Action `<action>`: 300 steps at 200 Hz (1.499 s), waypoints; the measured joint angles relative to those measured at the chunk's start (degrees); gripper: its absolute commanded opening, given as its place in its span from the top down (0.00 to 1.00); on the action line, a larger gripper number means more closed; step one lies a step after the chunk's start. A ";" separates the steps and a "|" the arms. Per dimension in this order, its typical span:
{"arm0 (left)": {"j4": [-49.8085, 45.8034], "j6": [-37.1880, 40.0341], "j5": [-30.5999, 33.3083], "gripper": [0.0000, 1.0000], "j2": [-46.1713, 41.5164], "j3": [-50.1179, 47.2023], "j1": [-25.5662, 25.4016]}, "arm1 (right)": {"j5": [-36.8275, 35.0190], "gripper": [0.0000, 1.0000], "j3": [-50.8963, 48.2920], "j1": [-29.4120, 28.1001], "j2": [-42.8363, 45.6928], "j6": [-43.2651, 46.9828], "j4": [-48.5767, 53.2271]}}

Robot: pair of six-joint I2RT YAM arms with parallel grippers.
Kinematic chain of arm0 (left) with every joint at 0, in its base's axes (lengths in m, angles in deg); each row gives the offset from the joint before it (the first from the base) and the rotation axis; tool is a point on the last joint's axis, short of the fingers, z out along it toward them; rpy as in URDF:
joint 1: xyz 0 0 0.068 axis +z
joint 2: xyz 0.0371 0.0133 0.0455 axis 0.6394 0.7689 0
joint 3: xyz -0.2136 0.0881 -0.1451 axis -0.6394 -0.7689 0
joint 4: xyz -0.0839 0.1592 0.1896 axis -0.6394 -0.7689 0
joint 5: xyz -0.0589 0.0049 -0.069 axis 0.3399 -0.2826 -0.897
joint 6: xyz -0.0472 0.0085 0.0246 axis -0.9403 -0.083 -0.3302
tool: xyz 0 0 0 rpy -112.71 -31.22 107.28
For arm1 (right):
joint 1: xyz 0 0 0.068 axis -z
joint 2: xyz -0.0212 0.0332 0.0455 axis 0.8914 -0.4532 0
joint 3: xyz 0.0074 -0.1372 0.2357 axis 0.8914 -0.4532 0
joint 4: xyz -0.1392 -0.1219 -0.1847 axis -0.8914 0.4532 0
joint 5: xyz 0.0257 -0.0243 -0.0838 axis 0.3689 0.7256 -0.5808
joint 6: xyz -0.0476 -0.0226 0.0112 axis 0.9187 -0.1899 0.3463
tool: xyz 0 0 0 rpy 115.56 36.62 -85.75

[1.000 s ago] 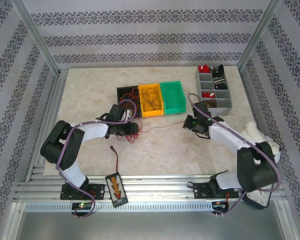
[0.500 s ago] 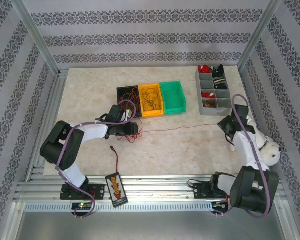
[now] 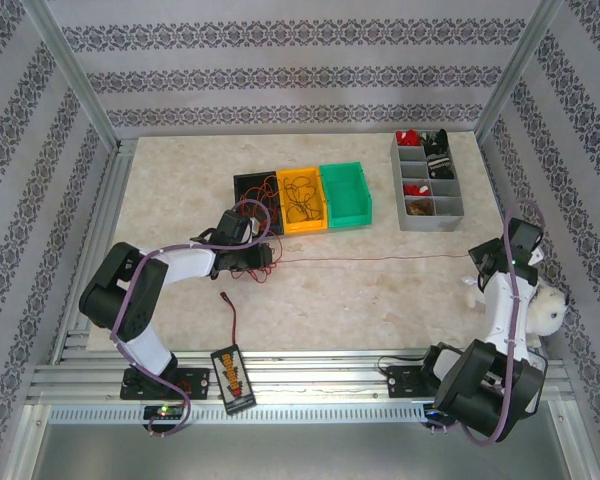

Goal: Untangle the cables

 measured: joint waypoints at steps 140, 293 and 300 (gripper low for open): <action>-5.14 -1.01 7.32 1.00 0.44 1.99 1.18 | 4.52 0.99 8.68 -21.86 6.88 0.90 -5.01; -3.28 1.36 6.47 1.00 0.24 0.98 1.16 | 5.16 0.97 34.21 -40.96 -11.21 7.15 -15.96; -3.19 1.36 6.47 1.00 0.22 0.92 1.16 | 5.84 0.97 34.62 -41.44 -13.16 7.13 -16.83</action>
